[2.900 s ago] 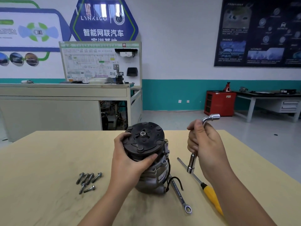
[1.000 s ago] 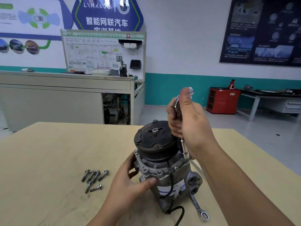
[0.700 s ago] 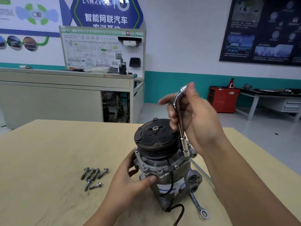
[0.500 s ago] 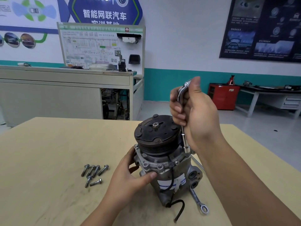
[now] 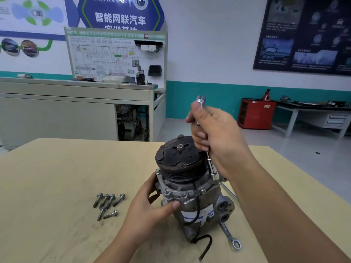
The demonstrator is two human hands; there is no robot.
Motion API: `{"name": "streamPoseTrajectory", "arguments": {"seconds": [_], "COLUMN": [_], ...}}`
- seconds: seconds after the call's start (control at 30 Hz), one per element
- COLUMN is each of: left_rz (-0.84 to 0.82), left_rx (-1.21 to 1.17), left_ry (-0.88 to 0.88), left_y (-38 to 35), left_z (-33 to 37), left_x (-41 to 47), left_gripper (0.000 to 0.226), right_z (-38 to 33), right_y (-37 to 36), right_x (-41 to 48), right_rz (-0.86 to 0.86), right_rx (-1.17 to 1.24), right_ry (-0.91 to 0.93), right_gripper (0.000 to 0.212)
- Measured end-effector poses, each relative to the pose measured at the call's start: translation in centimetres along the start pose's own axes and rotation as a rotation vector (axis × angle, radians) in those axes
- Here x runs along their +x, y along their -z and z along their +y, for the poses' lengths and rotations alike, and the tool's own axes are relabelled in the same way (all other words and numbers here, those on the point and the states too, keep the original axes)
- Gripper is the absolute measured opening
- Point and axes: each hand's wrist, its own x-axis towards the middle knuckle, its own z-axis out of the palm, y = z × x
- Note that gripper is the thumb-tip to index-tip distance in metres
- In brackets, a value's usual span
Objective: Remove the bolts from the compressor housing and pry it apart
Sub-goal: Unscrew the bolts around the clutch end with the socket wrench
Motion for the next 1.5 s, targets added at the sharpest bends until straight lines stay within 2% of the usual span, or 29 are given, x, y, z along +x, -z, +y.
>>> {"name": "streamPoseTrajectory", "arguments": {"seconds": [0.1, 0.17, 0.3, 0.47, 0.6, 0.67, 0.7, 0.77, 0.87, 0.93, 1.0, 1.1, 1.2, 1.37, 1.43, 1.5], "left_rz": [0.004, -0.004, -0.014, -0.017, -0.036, 0.004, 0.038, 0.122, 0.271, 0.318, 0.269, 0.017, -0.209, -0.376, -0.439, -0.442], "left_rx": [0.005, 0.007, 0.011, 0.015, -0.016, -0.012, 0.001, 0.031, 0.128, 0.228, 0.238, 0.146, 0.092, -0.250, -0.280, -0.292], "left_ry": [0.002, -0.001, -0.010, -0.036, -0.071, -0.104, -0.132, -0.208, -0.396, -0.550, -0.608, -0.438, -0.354, -0.392, -0.385, -0.357], "left_y": [0.1, 0.1, 0.1, 0.0, 0.1, 0.1, 0.1, -0.1, -0.3, -0.8, -1.5, -2.2, -2.3, -1.8, -1.7, -1.7], "left_z": [-0.3, -0.3, -0.3, -0.6, -0.8, -0.5, -0.2, 0.7, 3.7, 6.3, 9.1, 12.3, 13.1, 12.2, 12.0, 11.8], "left_x": [0.1, 0.1, 0.3, 0.4, 0.7, 0.7, 0.7, 0.5, 0.9, 1.8, 2.7, 4.5, 6.0, 6.6, 6.7, 6.7], "left_gripper": [0.091, 0.096, 0.094, 0.093, 0.125, 0.129, 0.124, 0.103, 0.053, 0.031, 0.024, 0.018, 0.020, 0.015, 0.015, 0.018], "right_z": [0.7, 1.0, 1.4, 1.6, 2.0, 2.2, 2.2, 2.2, 1.9, 1.9, 1.9, 1.8, 1.9, 2.6, 2.9, 3.0], "right_y": [0.5, 1.1, 1.9, 2.4, 2.8, 2.9, 3.1, 3.7, 4.5, 4.8, 5.1, 5.4, 5.4, 5.6, 5.8, 5.9], "right_x": [-0.8, -1.4, -2.8, -2.8, -2.4, -2.1, -1.9, -1.7, -1.5, -1.6, -1.6, -1.7, -1.7, -1.4, -1.3, -1.4], "right_rz": [0.098, 0.148, 0.137, 0.129, 0.096, 0.072, 0.044, -0.014, -0.124, -0.180, -0.207, -0.228, -0.219, -0.211, -0.231, -0.241], "right_rx": [-0.226, -0.430, -0.605, -0.579, -0.541, -0.497, -0.457, -0.400, -0.358, -0.355, -0.344, -0.333, -0.303, -0.321, -0.276, -0.216], "right_ry": [0.154, 0.231, 0.221, 0.197, 0.205, 0.161, 0.124, 0.088, 0.072, 0.062, 0.051, 0.048, 0.033, 0.052, 0.039, 0.030], "right_gripper": [0.013, 0.013, 0.018, 0.025, 0.017, 0.012, 0.009, 0.022, 0.011, 0.013, 0.014, 0.027, 0.023, 0.021, 0.012, 0.015]}}
